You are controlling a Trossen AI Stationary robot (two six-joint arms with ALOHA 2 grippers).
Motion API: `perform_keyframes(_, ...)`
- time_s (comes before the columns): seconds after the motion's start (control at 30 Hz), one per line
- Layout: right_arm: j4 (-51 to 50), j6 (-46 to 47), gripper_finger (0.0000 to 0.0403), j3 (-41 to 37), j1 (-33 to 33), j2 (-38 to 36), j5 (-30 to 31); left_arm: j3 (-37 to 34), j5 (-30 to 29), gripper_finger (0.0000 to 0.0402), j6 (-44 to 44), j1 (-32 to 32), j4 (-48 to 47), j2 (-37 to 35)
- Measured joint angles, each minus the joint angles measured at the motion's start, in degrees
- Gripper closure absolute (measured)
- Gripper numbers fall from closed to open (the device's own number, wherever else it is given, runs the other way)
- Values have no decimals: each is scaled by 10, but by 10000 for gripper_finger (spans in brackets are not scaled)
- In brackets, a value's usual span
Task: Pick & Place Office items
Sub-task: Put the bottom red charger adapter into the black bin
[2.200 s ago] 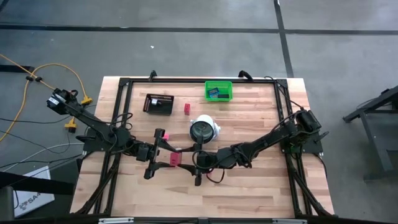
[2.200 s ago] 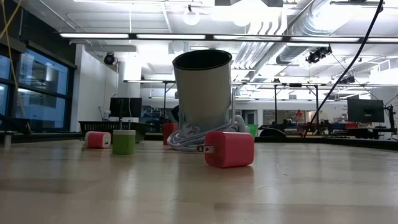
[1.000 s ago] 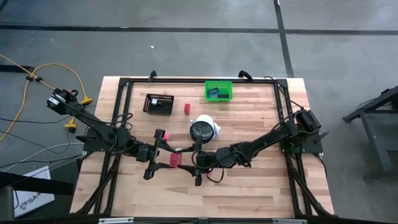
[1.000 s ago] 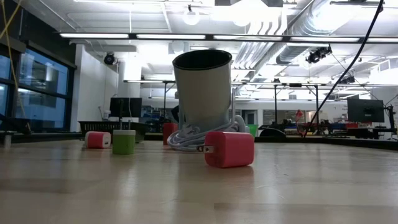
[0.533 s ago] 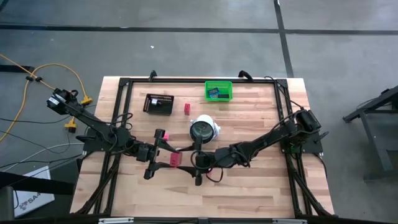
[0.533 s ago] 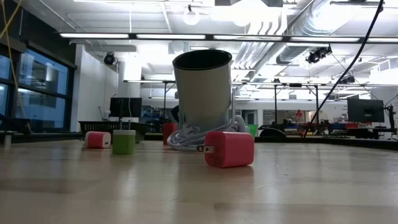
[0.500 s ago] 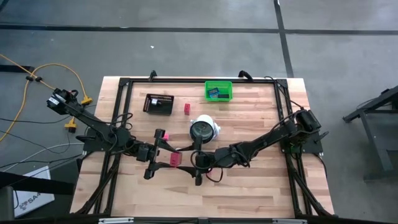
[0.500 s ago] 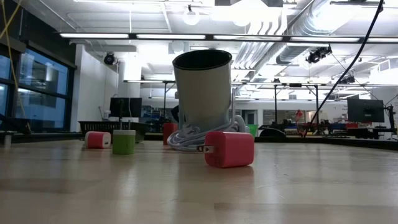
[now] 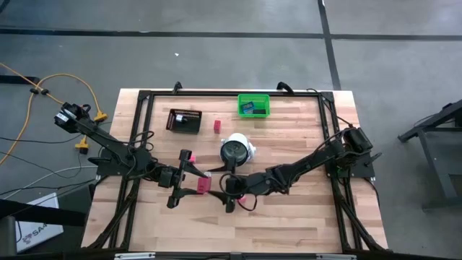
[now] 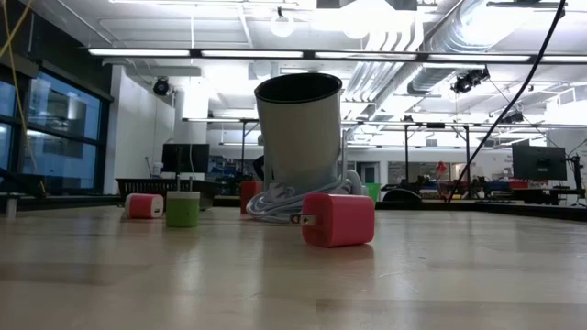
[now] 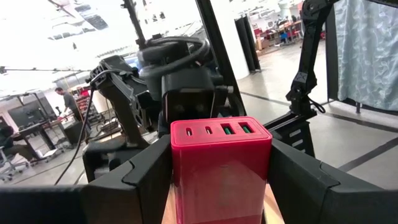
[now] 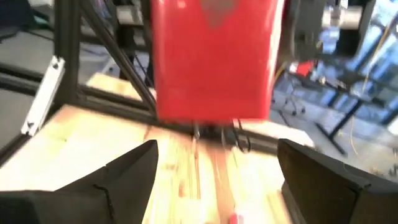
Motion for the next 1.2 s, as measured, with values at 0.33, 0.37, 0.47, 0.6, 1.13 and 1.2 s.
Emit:
perform_keyframes(0.33, -137, 109, 85, 0, 3, 0, 17, 0, 0, 181, -6, 0, -8, 0)
perform_keyframes(0.37, -144, 112, 85, 0, 6, 0, 27, 0, 0, 181, -11, 0, -10, 0)
perform_keyframes(0.47, -169, 103, 85, 0, 19, -9, 82, 0, 0, 181, -17, 0, -16, 0)
perform_keyframes(0.6, -204, 102, 85, 0, 40, -35, 149, 0, -1, 181, -19, 0, -19, 0)
perform_keyframes(1.13, -433, 304, 86, 0, 86, -90, 174, 0, -124, 181, -43, 0, -65, -15)
perform_keyframes(1.2, -441, 314, 86, 0, 89, -90, 174, 0, -160, 181, -61, 0, -87, -23)
